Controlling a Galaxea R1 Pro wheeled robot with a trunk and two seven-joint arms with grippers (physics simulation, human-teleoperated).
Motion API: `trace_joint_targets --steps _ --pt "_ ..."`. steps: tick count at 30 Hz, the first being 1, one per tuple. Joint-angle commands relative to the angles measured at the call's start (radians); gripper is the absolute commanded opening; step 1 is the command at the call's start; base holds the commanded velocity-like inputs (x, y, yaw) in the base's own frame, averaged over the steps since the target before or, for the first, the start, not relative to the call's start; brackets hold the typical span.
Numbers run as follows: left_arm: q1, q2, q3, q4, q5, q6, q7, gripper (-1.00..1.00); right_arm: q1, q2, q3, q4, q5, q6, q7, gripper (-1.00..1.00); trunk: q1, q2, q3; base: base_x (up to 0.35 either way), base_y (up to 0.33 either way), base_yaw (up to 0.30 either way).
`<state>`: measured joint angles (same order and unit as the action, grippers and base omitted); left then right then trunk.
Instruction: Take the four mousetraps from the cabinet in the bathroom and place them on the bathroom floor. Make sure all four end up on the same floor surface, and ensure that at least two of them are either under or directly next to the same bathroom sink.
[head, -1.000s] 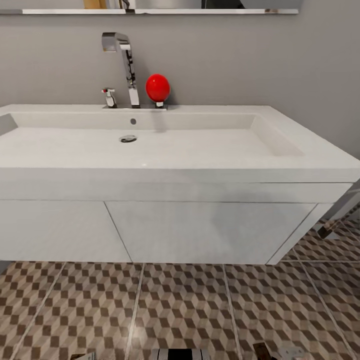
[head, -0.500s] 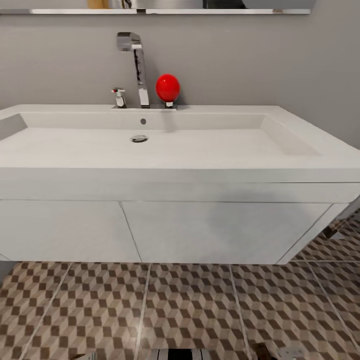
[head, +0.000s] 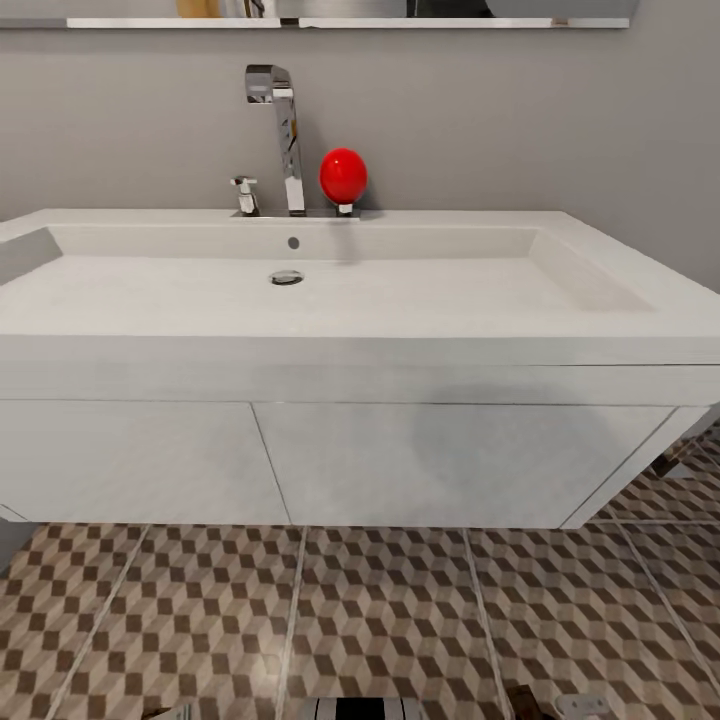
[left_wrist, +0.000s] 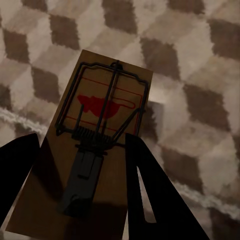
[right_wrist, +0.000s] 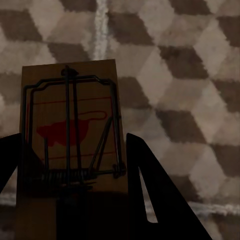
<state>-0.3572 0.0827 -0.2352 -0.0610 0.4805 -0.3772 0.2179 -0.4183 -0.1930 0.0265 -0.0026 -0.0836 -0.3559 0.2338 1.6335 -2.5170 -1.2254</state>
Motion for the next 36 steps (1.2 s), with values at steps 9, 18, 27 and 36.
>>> trace_joint_targets --steps 9,18,27,36 --pt "0.000 0.000 -0.009 0.000 0.006 -0.002 0.004 -1.00 -0.001 0.000 0.003 0.001 -0.010 -0.002 0.009 -1.00 0.000 0.000 -0.001 0.027 0.000 0.000" --pt "0.000 0.000 -0.009 0.000 0.006 -0.002 0.004 -1.00 -0.001 0.000 0.004 0.001 -0.010 -0.002 0.009 -1.00 0.000 0.000 -0.001 0.158 0.000 0.000" --pt "0.000 0.000 -0.009 0.000 0.006 -0.002 0.004 -1.00 -0.001 0.000 0.004 0.001 -0.010 -0.002 0.009 -1.00 0.000 0.000 -0.001 0.010 0.000 0.000" --pt "0.000 0.000 -0.009 0.000 0.005 -0.002 0.004 -1.00 -0.001 0.000 0.003 0.001 -0.010 -0.002 0.009 -1.00 0.000 0.000 -0.001 0.078 0.026 0.000"
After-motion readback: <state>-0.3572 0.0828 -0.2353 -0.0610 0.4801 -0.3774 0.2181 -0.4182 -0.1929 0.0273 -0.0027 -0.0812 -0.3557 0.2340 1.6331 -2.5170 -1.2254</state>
